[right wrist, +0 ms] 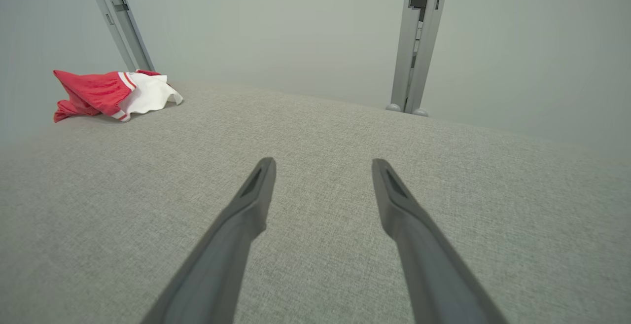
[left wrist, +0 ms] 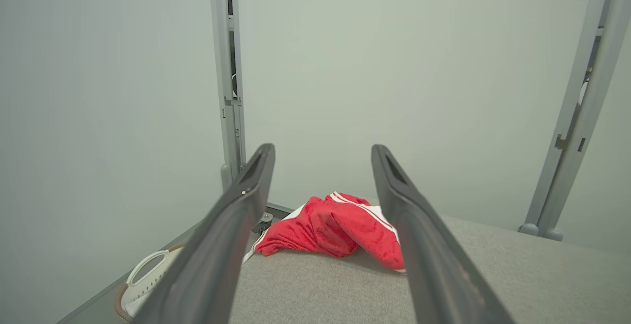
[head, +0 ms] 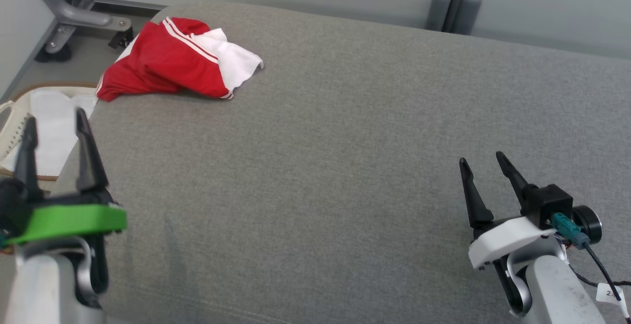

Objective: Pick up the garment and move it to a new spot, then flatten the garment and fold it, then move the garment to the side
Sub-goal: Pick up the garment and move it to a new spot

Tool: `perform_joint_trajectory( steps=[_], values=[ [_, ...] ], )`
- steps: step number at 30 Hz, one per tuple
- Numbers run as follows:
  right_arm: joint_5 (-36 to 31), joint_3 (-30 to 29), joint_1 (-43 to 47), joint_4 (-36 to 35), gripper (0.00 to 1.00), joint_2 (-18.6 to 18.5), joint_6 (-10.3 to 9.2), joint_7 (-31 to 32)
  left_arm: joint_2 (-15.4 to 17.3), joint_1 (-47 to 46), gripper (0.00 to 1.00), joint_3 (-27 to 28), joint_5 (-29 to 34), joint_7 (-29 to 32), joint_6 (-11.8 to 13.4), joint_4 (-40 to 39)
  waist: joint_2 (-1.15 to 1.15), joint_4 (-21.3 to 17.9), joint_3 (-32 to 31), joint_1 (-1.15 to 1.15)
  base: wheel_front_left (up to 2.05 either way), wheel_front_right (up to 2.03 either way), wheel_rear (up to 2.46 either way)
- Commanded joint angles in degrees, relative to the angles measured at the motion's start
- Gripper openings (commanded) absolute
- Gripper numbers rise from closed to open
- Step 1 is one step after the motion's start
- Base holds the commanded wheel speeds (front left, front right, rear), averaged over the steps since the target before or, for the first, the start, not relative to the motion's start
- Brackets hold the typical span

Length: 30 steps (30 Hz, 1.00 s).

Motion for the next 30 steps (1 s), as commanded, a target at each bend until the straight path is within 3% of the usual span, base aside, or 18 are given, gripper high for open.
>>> perform_joint_trajectory(
  steps=[1,7,16,23,30],
  values=[
    [-0.63,-0.09,-1.4,-0.53,1.0,-0.28,-0.09,-0.26,1.53,-3.96,1.0,0.91,-0.08,0.98,0.29,-0.76,0.0,-2.84,3.04,0.0,0.0,0.0,0.0],
    [-2.82,0.12,-5.28,-1.49,1.0,-0.25,-0.09,-0.24,7.97,-18.74,1.0,3.65,-2.29,6.98,-0.44,2.11,0.0,-7.04,8.26,0.0,0.0,0.0,0.0],
    [-4.88,1.34,-9.67,-3.95,1.0,-0.25,-0.09,0.88,14.73,-31.08,1.0,6.12,-5.72,14.08,-1.18,18.63,0.0,-13.62,17.18,0.0,0.0,0.0,0.0],
    [-6.27,0.46,-10.61,-6.92,1.0,-0.24,-0.09,1.79,16.85,-34.0,1.0,5.98,-7.88,17.78,-2.3,29.45,0.0,-15.7,22.93,0.0,0.0,0.0,0.0],
    [-7.38,-0.24,-10.44,-9.39,1.0,-0.24,-0.09,2.67,16.15,-36.52,1.0,5.84,-10.53,18.25,-3.06,36.78,0.0,-15.64,26.87,0.0,0.0,0.0,0.0]
  ],
)
